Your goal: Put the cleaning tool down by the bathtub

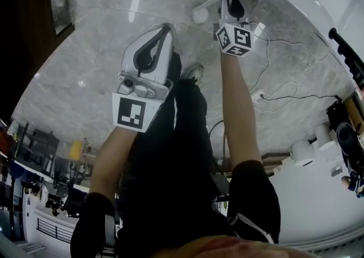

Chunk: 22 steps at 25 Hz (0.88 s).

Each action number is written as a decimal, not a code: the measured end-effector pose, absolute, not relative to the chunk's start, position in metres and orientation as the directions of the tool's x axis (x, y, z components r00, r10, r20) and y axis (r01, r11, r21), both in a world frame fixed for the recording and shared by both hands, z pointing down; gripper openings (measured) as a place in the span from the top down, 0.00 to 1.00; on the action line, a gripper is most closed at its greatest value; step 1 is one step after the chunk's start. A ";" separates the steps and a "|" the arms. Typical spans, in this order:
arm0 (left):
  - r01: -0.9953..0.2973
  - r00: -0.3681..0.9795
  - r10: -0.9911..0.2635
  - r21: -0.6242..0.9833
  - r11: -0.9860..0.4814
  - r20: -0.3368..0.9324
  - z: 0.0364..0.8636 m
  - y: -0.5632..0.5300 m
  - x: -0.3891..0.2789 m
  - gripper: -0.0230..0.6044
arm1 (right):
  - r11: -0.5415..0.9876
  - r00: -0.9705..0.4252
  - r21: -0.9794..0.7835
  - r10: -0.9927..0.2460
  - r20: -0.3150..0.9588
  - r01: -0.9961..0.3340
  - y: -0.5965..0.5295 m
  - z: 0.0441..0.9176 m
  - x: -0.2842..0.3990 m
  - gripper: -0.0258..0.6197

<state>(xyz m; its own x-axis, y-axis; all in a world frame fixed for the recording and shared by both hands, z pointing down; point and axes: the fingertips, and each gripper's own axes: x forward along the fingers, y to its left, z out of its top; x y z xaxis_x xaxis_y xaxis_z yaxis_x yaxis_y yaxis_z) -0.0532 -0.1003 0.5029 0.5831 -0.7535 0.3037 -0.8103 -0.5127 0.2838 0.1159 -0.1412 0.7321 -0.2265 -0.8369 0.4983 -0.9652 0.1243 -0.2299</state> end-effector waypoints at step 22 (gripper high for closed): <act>-0.807 0.585 -0.755 0.302 -0.508 0.296 0.513 -0.099 -0.066 0.95 | 0.087 -0.194 -0.229 -0.842 0.503 -0.970 -0.171 0.750 0.121 0.82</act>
